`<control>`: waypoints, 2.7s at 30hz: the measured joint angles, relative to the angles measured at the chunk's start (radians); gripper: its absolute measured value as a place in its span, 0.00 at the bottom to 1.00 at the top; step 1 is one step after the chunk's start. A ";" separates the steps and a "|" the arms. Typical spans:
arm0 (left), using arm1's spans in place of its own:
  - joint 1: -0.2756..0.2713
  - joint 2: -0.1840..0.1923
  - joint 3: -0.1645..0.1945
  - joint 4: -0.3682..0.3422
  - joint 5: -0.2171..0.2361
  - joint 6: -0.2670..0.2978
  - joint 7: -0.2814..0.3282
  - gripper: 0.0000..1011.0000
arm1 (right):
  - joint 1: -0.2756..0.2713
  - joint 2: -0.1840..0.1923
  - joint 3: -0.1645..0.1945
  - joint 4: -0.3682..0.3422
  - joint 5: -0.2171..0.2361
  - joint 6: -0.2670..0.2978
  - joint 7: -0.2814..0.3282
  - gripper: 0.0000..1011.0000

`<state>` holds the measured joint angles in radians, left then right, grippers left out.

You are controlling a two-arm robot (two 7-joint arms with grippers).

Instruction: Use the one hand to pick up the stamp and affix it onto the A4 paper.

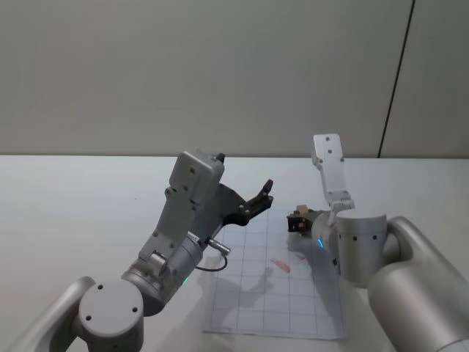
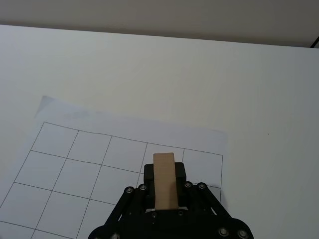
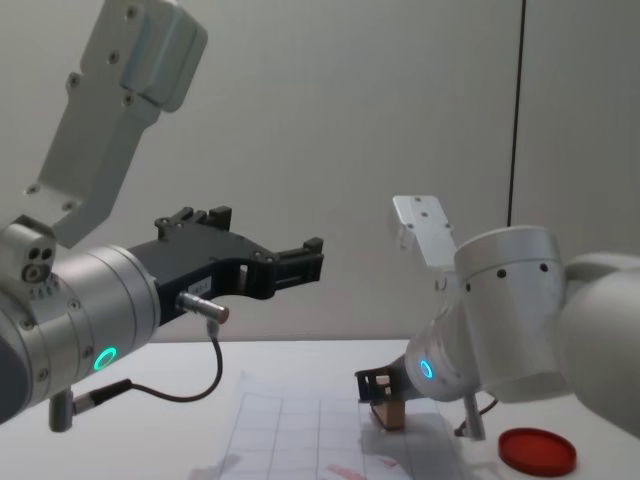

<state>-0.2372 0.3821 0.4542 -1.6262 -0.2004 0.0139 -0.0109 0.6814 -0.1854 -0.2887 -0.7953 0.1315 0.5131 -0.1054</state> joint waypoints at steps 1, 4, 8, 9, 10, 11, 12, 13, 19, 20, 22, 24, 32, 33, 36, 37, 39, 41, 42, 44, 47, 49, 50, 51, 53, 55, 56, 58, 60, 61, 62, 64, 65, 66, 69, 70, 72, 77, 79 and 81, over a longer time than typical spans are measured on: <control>0.000 0.000 0.000 0.000 0.000 0.000 0.000 0.99 | -0.002 0.000 0.000 0.002 -0.001 -0.004 0.000 0.22; 0.000 0.000 0.000 0.000 0.000 0.000 0.000 0.99 | -0.005 0.000 0.000 0.004 -0.004 -0.010 0.001 0.22; 0.000 0.000 0.000 0.000 0.000 0.000 0.000 0.99 | -0.008 0.001 0.000 0.008 -0.008 -0.017 0.004 0.22; 0.000 0.000 0.000 0.000 0.000 0.000 0.000 0.99 | -0.009 0.001 0.000 0.010 -0.010 -0.019 0.005 0.22; 0.000 0.000 0.000 0.000 0.000 0.000 0.000 0.99 | -0.009 0.001 0.000 0.010 -0.010 -0.019 0.005 0.22; 0.000 0.000 0.000 0.000 0.000 0.000 0.000 0.99 | -0.009 0.001 0.000 0.012 -0.012 -0.021 0.006 0.22; 0.000 0.000 0.000 0.000 0.000 0.000 0.000 0.99 | -0.010 0.001 0.000 0.013 -0.013 -0.022 0.006 0.22; 0.000 0.000 0.000 0.000 0.000 0.000 0.000 0.99 | -0.010 0.001 0.000 0.013 -0.014 -0.023 0.007 0.22; 0.000 0.000 0.000 0.000 0.000 0.000 0.000 0.99 | -0.016 0.003 0.001 0.015 -0.020 -0.033 0.013 0.22; 0.000 0.000 0.000 0.000 0.000 0.000 0.000 0.99 | -0.018 0.003 0.002 0.015 -0.021 -0.036 0.014 0.22; 0.000 0.000 0.000 0.000 0.000 0.000 0.000 0.99 | -0.021 0.004 0.002 0.012 -0.022 -0.040 0.016 0.22; 0.000 0.000 0.000 0.000 0.000 0.000 0.000 0.99 | -0.025 0.005 0.002 0.008 -0.024 -0.046 0.019 0.22; 0.000 0.000 0.000 0.000 0.000 0.000 0.000 0.99 | -0.046 0.012 0.002 -0.017 -0.031 -0.074 0.030 0.22; 0.000 0.000 0.000 0.000 0.000 0.000 0.000 0.99 | -0.052 0.014 0.002 -0.025 -0.032 -0.079 0.032 0.22; 0.000 0.000 0.000 0.000 0.000 0.000 0.000 0.99 | -0.062 0.017 0.001 -0.040 -0.035 -0.087 0.037 0.22; 0.000 0.000 0.000 0.000 0.000 0.000 0.000 0.99 | -0.064 0.018 0.001 -0.042 -0.036 -0.089 0.038 0.22; 0.000 0.000 0.000 0.000 0.000 0.000 0.000 0.99 | -0.072 0.020 0.001 -0.054 -0.037 -0.093 0.042 0.22; 0.000 0.000 0.000 0.000 0.000 0.000 0.000 0.99 | -0.077 0.022 0.002 -0.061 -0.037 -0.095 0.043 0.22; 0.000 0.000 0.000 0.000 0.000 0.000 0.000 0.99 | -0.081 0.023 0.002 -0.067 -0.037 -0.095 0.044 0.22; 0.000 0.000 0.000 0.000 0.000 0.000 0.000 0.99 | -0.088 0.025 0.003 -0.079 -0.037 -0.095 0.047 0.22; 0.000 0.000 0.000 0.000 0.000 0.000 0.000 0.99 | -0.097 0.028 0.004 -0.102 -0.035 -0.093 0.052 0.22; 0.000 0.000 0.000 0.000 0.000 0.000 0.000 0.99 | -0.103 0.030 0.005 -0.124 -0.030 -0.090 0.056 0.22; 0.000 0.000 0.000 0.000 0.000 0.000 0.000 0.99 | -0.104 0.030 0.005 -0.130 -0.029 -0.089 0.058 0.22; 0.000 0.000 0.000 0.000 0.000 0.000 0.000 0.99 | -0.106 0.031 0.006 -0.140 -0.027 -0.088 0.059 0.22; 0.000 0.000 0.000 0.000 0.000 0.000 0.000 0.99 | -0.111 0.032 0.007 -0.164 -0.022 -0.084 0.063 0.22; 0.000 0.000 0.000 0.000 0.000 0.000 0.000 0.99 | -0.114 0.033 0.008 -0.184 -0.017 -0.082 0.067 0.22; 0.000 0.000 0.000 0.000 0.000 0.000 0.000 0.99 | -0.117 0.034 0.010 -0.200 -0.013 -0.079 0.069 0.22; 0.000 0.000 0.000 0.000 0.000 0.000 0.000 0.99 | -0.120 0.036 0.012 -0.230 -0.005 -0.074 0.075 0.22; 0.000 0.000 0.000 0.000 0.000 0.000 0.000 0.99 | -0.123 0.037 0.015 -0.249 -0.001 -0.070 0.077 0.22; 0.000 0.000 0.000 0.000 0.000 0.000 0.000 0.99 | -0.124 0.037 0.015 -0.257 0.003 -0.068 0.079 0.22; 0.000 0.000 0.000 0.000 0.000 0.000 0.000 0.99 | -0.126 0.039 0.018 -0.275 0.008 -0.063 0.082 0.22; 0.000 0.000 0.000 0.000 0.000 0.000 0.000 0.99 | -0.129 0.041 0.022 -0.304 0.015 -0.054 0.084 0.22; 0.000 0.000 0.000 0.000 0.000 0.000 0.000 0.99 | -0.130 0.042 0.023 -0.313 0.017 -0.051 0.084 0.22; 0.000 0.000 0.000 0.000 0.000 0.000 0.000 0.99 | -0.131 0.043 0.025 -0.323 0.019 -0.048 0.085 0.22; 0.000 0.000 0.000 0.000 0.000 0.000 0.000 0.99 | -0.137 0.049 0.032 -0.352 0.024 -0.030 0.086 0.22; 0.000 0.000 0.000 0.000 0.000 0.000 0.000 0.99 | -0.138 0.050 0.034 -0.360 0.025 -0.026 0.087 0.22; 0.000 0.000 0.000 0.000 0.000 0.000 0.000 0.99 | -0.145 0.057 0.039 -0.383 0.025 -0.009 0.090 0.22; 0.000 0.000 0.000 0.000 0.000 0.000 0.000 0.99 | -0.177 0.086 0.056 -0.449 0.014 0.037 0.110 0.22; 0.000 0.000 0.000 0.000 0.000 0.000 0.000 0.99 | -0.190 0.097 0.061 -0.469 0.008 0.048 0.117 0.22; 0.000 0.000 0.000 0.000 0.000 0.000 0.000 0.99 | -0.212 0.115 0.069 -0.498 -0.003 0.067 0.130 0.22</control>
<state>-0.2371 0.3821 0.4542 -1.6262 -0.2004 0.0139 -0.0109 0.4691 -0.0701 -0.2201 -1.2929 0.1288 0.5804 0.0246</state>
